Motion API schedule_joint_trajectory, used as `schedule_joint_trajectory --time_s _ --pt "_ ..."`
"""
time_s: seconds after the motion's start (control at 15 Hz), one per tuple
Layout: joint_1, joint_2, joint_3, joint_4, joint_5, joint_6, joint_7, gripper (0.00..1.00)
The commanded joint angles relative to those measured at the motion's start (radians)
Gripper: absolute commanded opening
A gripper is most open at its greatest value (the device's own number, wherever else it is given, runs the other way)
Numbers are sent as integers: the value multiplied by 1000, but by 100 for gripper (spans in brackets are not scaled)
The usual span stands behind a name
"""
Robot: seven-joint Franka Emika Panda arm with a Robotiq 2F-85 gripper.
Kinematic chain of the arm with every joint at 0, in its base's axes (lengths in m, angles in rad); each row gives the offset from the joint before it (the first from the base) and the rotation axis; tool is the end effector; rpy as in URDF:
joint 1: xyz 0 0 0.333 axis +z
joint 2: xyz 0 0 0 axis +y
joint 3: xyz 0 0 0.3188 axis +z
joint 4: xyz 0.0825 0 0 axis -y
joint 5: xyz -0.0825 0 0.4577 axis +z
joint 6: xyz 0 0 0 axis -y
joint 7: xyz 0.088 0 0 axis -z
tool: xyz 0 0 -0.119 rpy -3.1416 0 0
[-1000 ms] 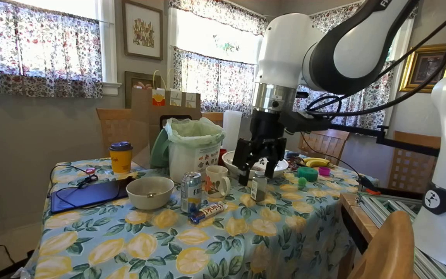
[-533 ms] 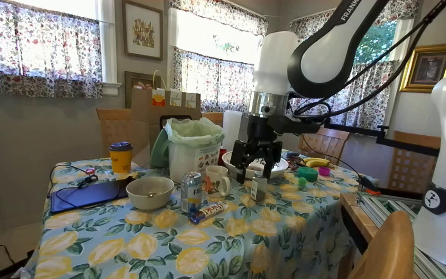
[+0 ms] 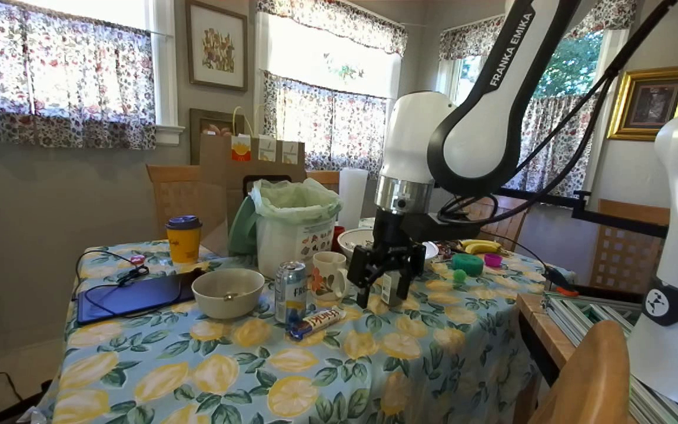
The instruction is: Move the cloth on the table
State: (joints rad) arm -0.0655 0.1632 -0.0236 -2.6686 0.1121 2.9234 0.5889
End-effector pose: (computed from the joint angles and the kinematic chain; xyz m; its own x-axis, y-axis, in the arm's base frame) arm 0.4470 -0.0474 0.1129 0.7040 -0.7078 0.0581 -0.7039 -0.7063 -0.0752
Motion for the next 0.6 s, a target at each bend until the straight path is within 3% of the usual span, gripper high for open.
schedule_joint_trajectory --time_s 0.0,0.53 --pt "33 113 -26 51 51 69 -23 100" --pt "56 283 -39 139 136 95 -21 100"
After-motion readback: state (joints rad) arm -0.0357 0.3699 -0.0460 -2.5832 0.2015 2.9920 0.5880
